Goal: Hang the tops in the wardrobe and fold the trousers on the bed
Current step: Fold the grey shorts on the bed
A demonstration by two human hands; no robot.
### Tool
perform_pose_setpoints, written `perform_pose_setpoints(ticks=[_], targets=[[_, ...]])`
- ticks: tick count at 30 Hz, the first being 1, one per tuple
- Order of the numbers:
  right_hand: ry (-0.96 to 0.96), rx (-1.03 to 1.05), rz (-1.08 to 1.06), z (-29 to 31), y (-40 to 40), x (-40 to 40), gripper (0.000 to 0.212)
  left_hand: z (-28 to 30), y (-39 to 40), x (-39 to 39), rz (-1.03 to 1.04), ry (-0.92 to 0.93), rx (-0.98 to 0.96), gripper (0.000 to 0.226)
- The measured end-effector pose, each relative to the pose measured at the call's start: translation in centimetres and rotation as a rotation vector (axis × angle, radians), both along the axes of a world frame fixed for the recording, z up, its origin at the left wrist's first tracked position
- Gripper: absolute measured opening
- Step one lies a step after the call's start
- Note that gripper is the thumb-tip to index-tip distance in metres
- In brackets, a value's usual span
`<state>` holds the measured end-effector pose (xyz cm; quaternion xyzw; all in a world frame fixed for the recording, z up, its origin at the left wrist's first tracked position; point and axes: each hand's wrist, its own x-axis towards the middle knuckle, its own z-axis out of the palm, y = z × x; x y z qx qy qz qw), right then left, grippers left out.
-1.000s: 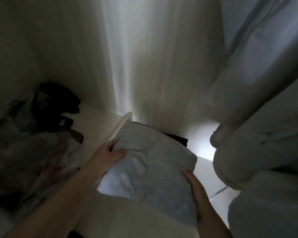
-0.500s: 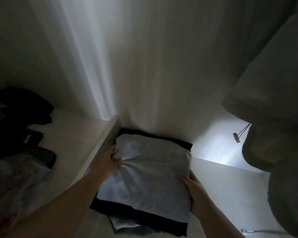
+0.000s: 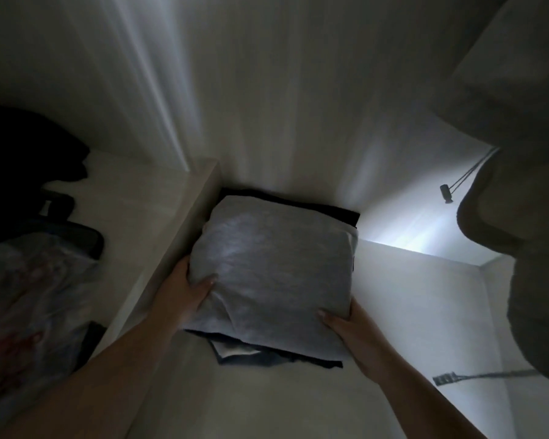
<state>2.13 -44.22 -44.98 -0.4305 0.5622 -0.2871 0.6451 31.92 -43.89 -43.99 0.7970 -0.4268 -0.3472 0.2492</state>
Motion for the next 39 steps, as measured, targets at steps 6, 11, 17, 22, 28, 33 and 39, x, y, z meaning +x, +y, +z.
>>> perform_pose_setpoints(ticks=[6, 11, 17, 22, 28, 33, 39], targets=[[0.130, 0.008, -0.064, -1.5, 0.3, 0.5, 0.042, -0.9, 0.2, -0.5, -0.034, -0.095, 0.069, 0.065], [0.361, -0.100, -0.075, -0.9, 0.3, 0.3, 0.053, 0.1, 0.8, -0.4, -0.030, -0.107, 0.058, 0.071], [0.459, -0.407, -0.119, 3.1, 2.5, 2.0, 0.061, 4.3, 3.4, -2.7, 0.114, 0.083, -0.052, 0.042], [0.142, -0.412, -0.056, 8.0, 5.1, 4.8, 0.026, 9.5, 7.8, -4.8, 0.167, 0.343, -0.162, 0.023], [-0.144, -0.375, 0.012, 14.8, 10.9, 6.8, 0.023, 15.3, 15.7, -5.8, 0.373, 0.608, -0.332, 0.021], [-0.340, -0.374, 0.195, 19.8, 17.4, 7.8, 0.020, 19.7, 26.1, -6.9, 0.486, 0.578, -0.510, 0.014], [-0.469, -0.344, 0.479, 23.6, 26.6, 9.6, 0.011, 23.6, 39.6, -7.5, 0.607, 0.504, -0.634, 0.017]])
